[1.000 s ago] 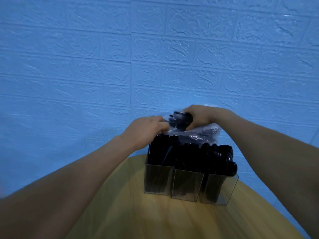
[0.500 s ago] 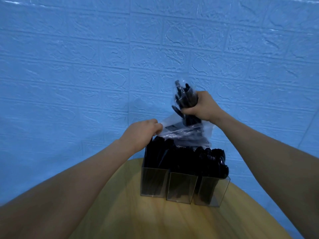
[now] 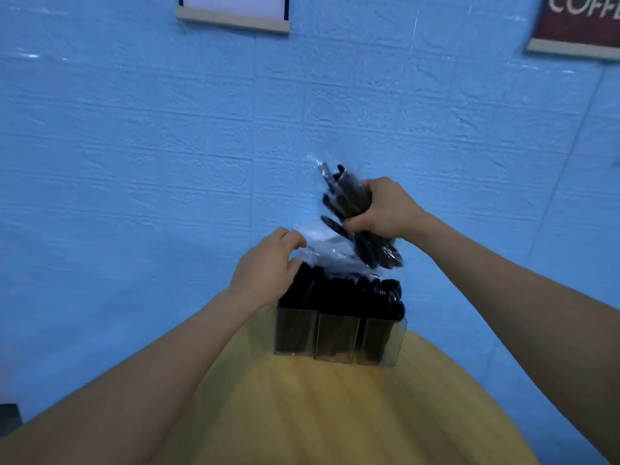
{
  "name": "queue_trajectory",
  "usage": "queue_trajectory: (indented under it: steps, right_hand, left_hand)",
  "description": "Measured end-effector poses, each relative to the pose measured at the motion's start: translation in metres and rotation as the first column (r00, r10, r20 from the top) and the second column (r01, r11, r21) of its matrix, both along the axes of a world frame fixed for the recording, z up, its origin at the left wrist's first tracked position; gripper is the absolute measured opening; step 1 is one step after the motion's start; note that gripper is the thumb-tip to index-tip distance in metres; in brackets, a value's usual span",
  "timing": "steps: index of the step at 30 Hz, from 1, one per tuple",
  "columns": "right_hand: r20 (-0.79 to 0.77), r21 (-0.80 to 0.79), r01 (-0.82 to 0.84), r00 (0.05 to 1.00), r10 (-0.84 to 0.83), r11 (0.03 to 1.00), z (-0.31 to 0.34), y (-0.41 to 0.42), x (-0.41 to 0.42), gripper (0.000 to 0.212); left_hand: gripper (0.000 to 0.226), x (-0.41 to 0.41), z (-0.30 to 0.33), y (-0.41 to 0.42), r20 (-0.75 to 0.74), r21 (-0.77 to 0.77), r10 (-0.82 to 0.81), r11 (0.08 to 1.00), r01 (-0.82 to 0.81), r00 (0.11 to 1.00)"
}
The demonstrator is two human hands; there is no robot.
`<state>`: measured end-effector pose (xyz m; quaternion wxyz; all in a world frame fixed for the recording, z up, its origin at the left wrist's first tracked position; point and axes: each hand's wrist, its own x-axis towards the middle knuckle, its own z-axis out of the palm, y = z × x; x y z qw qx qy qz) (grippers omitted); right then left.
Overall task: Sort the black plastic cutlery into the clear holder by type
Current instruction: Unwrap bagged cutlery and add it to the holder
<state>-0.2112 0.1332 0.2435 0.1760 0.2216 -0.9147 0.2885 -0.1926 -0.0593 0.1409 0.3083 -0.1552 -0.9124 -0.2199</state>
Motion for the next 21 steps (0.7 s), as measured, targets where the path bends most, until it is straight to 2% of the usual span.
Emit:
queue_trajectory:
  steps: [5,10,11,17,19,21]
  right_hand:
    - [0.159,0.32,0.072,0.979,-0.129,0.945,-0.072,-0.001,0.057,0.034]
    - [0.279,0.447,0.049,0.941,-0.192,0.893,-0.152,-0.005,0.094,0.026]
    - [0.272,0.464,0.064,0.939,-0.21,0.884,-0.164,-0.007,0.097,0.029]
    - [0.193,0.556,0.08,0.956,-0.222,0.827,-0.214,-0.007,0.109,0.08]
    - [0.118,0.521,0.098,0.976,-0.185,0.848,-0.22,-0.005,0.115,0.08]
    - [0.032,0.488,0.106,0.99,-0.14,0.866,-0.225,-0.003,0.121,0.068]
  left_hand:
    - [0.015,0.058,-0.061,0.0,0.157,0.286,-0.041,0.958,-0.006,0.987]
    - [0.016,0.105,-0.123,0.003,0.3,0.517,-0.101,0.853,-0.073,0.949]
    - [0.017,0.113,-0.131,0.004,0.308,0.543,-0.101,0.835,-0.088,0.946]
    - [0.023,0.138,-0.163,0.015,0.31,0.652,-0.113,0.748,-0.125,0.944]
    - [0.028,0.14,-0.164,0.019,0.31,0.704,-0.158,0.701,-0.115,0.938]
    - [0.039,0.141,-0.162,0.022,0.31,0.716,-0.179,0.69,-0.106,0.934]
